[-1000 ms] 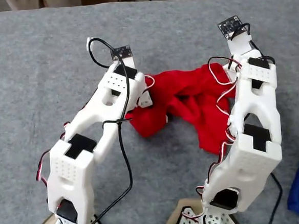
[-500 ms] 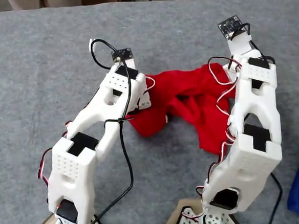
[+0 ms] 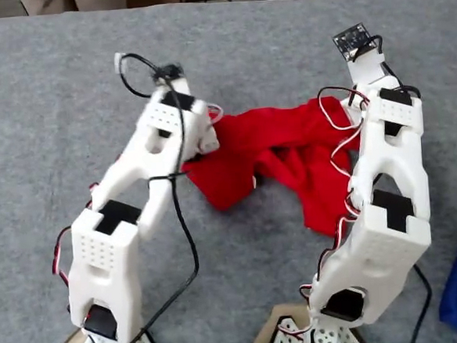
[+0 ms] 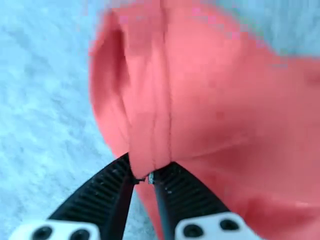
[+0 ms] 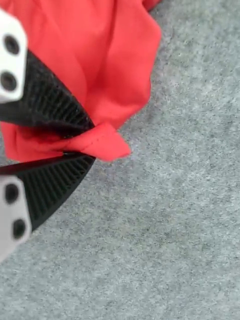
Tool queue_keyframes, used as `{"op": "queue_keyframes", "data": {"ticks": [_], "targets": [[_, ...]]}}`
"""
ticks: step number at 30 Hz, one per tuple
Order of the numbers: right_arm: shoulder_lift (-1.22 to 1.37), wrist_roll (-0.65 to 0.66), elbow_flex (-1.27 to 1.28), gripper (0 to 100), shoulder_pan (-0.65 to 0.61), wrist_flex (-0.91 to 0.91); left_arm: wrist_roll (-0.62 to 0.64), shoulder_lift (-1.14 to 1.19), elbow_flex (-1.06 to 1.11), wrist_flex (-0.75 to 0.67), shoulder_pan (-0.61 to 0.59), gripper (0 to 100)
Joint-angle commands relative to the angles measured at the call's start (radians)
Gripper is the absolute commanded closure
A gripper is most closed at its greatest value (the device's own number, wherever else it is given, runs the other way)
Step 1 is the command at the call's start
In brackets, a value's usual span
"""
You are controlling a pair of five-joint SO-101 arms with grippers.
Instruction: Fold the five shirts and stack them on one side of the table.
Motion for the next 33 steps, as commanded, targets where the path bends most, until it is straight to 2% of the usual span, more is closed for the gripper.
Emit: {"op": "queue_keyframes", "data": {"ticks": [1,7,11,17,25,28,33], "targets": [[-0.013,0.003,-0.036,99.1,-0.019,0.028,-0.037,-0.012,-0.173,0.048,-0.037,98],[-0.056,-0.011,-0.082,99.1,-0.048,0.140,-0.072,-0.004,-0.417,0.184,-0.074,98],[-0.096,-0.011,-0.081,99.1,-0.104,0.206,-0.074,-0.004,-0.506,0.253,-0.069,98],[-0.232,-0.003,-0.084,99.1,-0.136,0.339,-0.107,-0.007,-0.620,0.347,-0.080,98],[-0.458,-0.012,-0.084,99.1,-0.137,0.391,-0.187,-0.012,-0.867,0.491,-0.103,98],[-0.579,-0.012,-0.079,99.1,-0.139,0.391,-0.199,-0.036,-0.933,0.496,-0.112,98],[-0.803,-0.012,-0.081,99.1,-0.139,0.411,-0.232,-0.205,-0.933,0.496,-0.130,98]]}}
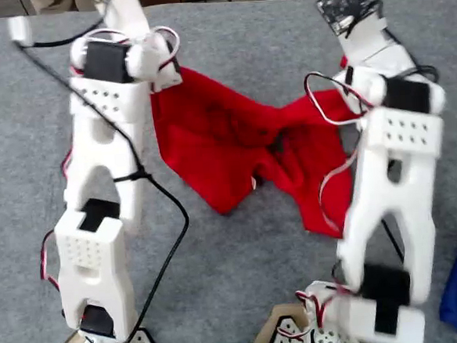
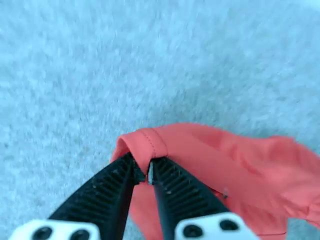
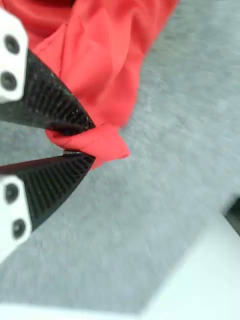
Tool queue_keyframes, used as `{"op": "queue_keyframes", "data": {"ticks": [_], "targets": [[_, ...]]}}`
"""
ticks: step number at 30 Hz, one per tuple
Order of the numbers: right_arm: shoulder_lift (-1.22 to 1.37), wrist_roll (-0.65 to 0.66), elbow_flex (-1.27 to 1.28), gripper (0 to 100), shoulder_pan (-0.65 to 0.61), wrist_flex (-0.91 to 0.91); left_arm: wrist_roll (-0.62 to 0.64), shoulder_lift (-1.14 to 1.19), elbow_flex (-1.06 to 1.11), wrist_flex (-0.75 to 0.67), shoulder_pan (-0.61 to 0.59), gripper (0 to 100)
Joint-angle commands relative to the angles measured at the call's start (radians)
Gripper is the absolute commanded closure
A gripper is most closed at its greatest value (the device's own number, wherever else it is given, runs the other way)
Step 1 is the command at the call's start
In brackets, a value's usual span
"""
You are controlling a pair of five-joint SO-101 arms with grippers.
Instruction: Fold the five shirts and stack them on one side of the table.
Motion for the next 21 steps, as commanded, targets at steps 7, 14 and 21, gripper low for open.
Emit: {"op": "queue_keyframes", "data": {"ticks": [7,14,21], "targets": [[-0.427,-0.114,-0.051,99.1,-0.012,-0.052,-0.173,-0.463,0.077,0.011,-0.020,98],[-0.604,-0.138,-0.105,98.8,-0.010,-0.048,-0.282,-0.819,0.324,0.011,-0.023,98],[-0.628,-0.101,-0.242,98.7,-0.018,0.163,-0.310,-1.095,0.710,0.011,-0.023,98]]}}
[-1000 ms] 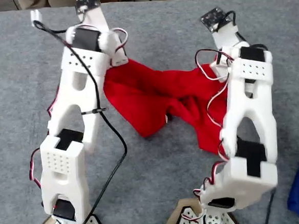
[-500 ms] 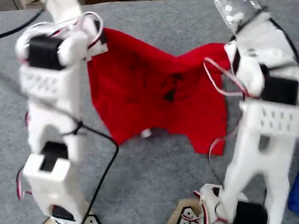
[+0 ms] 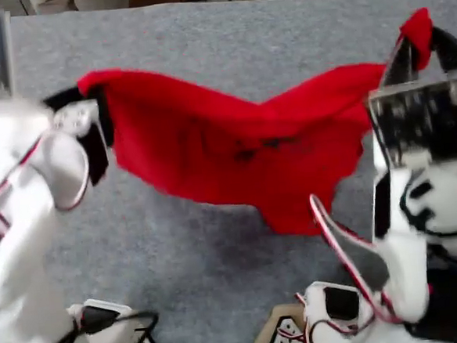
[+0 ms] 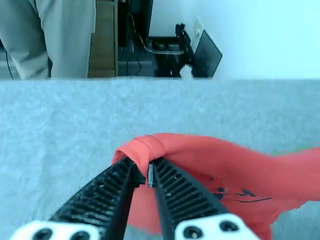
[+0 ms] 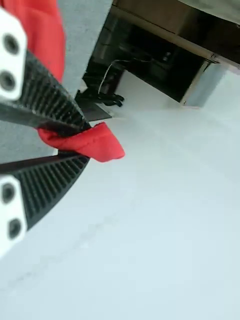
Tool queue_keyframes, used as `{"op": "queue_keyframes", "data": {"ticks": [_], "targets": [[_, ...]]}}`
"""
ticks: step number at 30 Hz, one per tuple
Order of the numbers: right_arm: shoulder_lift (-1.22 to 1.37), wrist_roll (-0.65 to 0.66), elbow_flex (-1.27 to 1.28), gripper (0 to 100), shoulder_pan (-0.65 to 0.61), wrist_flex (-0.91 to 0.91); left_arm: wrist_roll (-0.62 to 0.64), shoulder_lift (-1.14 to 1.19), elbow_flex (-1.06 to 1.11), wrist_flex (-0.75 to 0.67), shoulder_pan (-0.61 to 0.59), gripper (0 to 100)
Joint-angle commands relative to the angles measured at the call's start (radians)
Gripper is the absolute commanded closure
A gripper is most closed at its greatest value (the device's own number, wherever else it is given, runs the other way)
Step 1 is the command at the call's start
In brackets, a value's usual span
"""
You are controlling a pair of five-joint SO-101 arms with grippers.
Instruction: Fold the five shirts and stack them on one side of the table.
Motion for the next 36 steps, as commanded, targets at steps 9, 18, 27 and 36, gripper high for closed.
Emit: {"op": "queue_keyframes", "data": {"ticks": [9,18,27,36], "targets": [[0.007,0.021,-0.219,98.7,-0.007,0.175,0.012,-0.268,0.272,0.009,-0.069,98],[0.041,0.023,-0.311,98.7,-0.005,0.141,0.002,-0.265,0.066,0.008,-0.262,98],[0.242,-0.008,-0.496,98.6,-0.015,0.245,-0.086,-0.265,0.029,0.006,-0.345,98],[0.381,0.000,-0.883,98.6,-0.007,0.316,-0.132,-0.277,0.031,0.006,-0.347,98]]}}
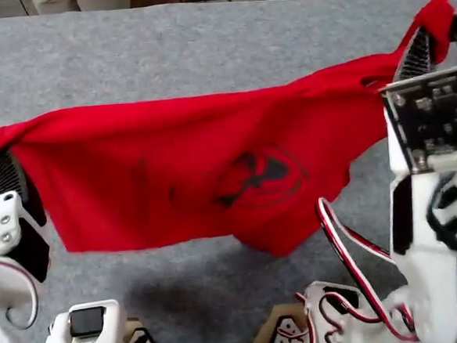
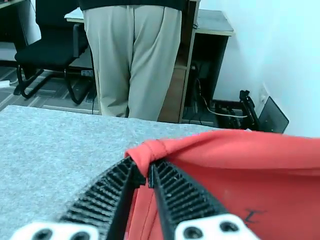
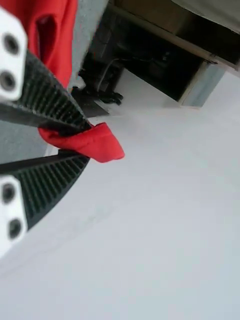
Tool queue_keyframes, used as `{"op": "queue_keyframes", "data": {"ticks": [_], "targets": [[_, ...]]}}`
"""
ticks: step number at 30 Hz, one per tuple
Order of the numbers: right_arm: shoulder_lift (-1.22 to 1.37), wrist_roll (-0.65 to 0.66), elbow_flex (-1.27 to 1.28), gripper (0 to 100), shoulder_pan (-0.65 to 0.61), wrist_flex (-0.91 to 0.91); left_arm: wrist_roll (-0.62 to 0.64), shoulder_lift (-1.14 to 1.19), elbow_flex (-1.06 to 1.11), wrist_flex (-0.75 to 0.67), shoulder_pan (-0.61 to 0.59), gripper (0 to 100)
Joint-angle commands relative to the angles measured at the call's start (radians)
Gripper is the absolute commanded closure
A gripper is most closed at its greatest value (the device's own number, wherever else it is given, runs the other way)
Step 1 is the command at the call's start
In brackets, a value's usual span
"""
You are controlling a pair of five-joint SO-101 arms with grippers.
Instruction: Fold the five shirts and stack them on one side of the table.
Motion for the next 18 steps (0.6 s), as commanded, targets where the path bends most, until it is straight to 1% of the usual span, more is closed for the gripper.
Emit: {"op": "queue_keyframes", "data": {"ticks": [1,4,9,14,18], "targets": [[0.031,-0.002,-0.171,98.6,-0.004,-0.003,-0.049,-0.001,-0.025,0.006,-0.014,98],[0.053,-0.002,-0.234,98.6,-0.004,-0.008,-0.060,-0.001,-0.025,0.006,-0.014,98],[0.074,0.025,-0.237,98.6,-0.008,-0.069,-0.057,-0.001,-0.018,0.006,-0.014,98],[0.084,0.048,-0.237,98.6,-0.007,-0.064,-0.057,-0.010,0.049,0.008,-0.014,98],[0.087,0.049,-0.236,98.6,-0.010,-0.072,-0.084,-0.099,0.153,0.008,-0.014,98]]}}
